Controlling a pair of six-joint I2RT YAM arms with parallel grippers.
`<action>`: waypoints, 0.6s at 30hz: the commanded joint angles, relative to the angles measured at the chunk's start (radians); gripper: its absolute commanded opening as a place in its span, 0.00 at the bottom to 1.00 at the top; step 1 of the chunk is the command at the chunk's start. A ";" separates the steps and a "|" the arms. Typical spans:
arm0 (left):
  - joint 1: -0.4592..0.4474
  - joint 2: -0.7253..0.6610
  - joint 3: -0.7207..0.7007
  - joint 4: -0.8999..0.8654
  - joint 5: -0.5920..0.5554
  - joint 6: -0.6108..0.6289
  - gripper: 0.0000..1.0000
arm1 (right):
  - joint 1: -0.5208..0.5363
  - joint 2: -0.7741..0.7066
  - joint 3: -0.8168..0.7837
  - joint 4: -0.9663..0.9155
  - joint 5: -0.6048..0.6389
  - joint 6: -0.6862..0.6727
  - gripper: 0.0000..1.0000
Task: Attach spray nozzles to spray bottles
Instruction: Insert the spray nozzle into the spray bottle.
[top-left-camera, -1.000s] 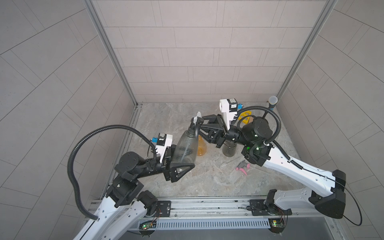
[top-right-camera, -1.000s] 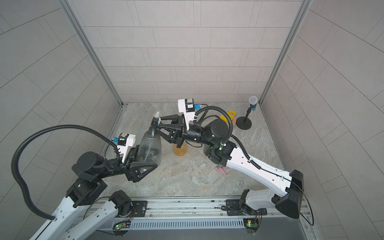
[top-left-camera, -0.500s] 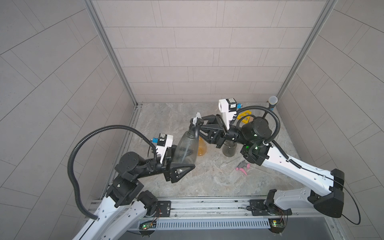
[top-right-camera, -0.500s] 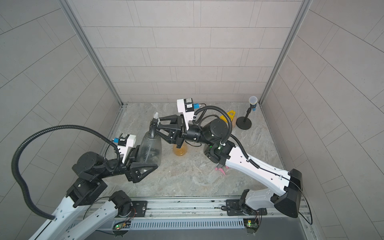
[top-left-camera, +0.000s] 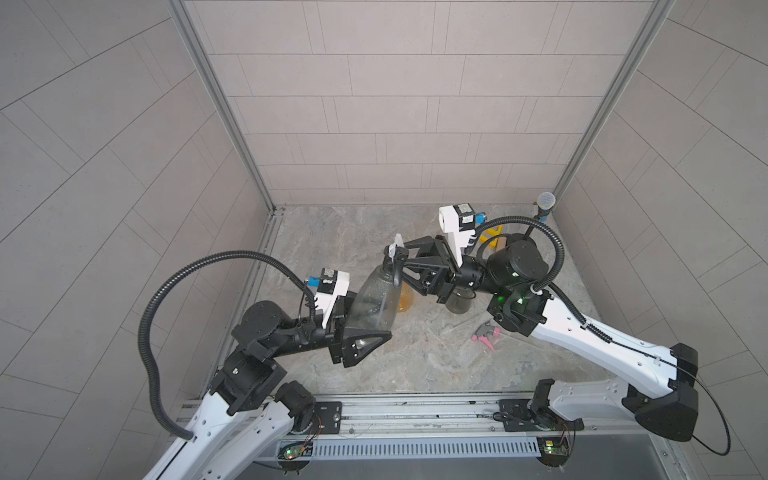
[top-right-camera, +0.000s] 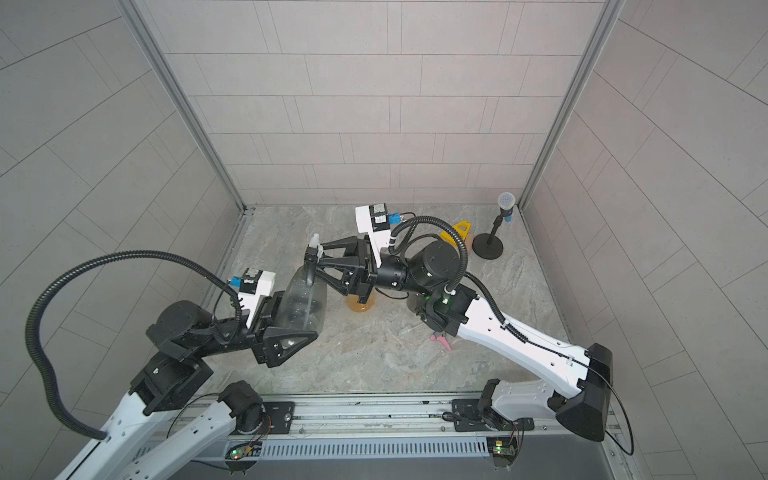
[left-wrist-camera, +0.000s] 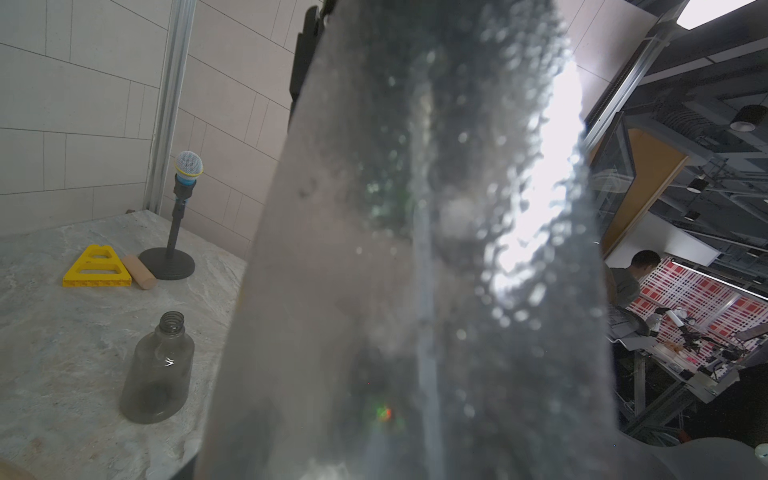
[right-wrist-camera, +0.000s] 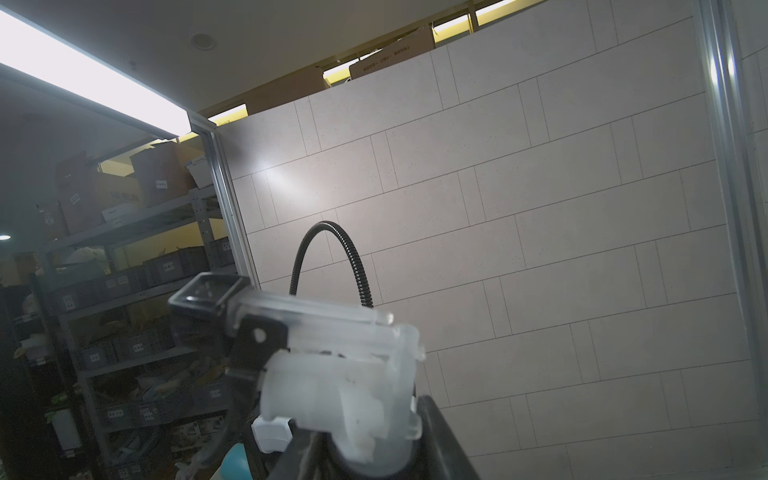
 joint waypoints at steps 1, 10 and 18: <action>0.003 -0.021 0.044 0.040 -0.066 0.024 0.00 | 0.012 -0.039 -0.020 -0.046 -0.013 -0.032 0.36; 0.003 -0.018 0.078 0.013 -0.112 0.064 0.00 | 0.068 -0.041 -0.022 -0.150 0.083 -0.100 0.37; 0.003 -0.016 0.109 -0.082 -0.109 0.131 0.00 | 0.089 -0.072 0.000 -0.291 0.144 -0.163 0.44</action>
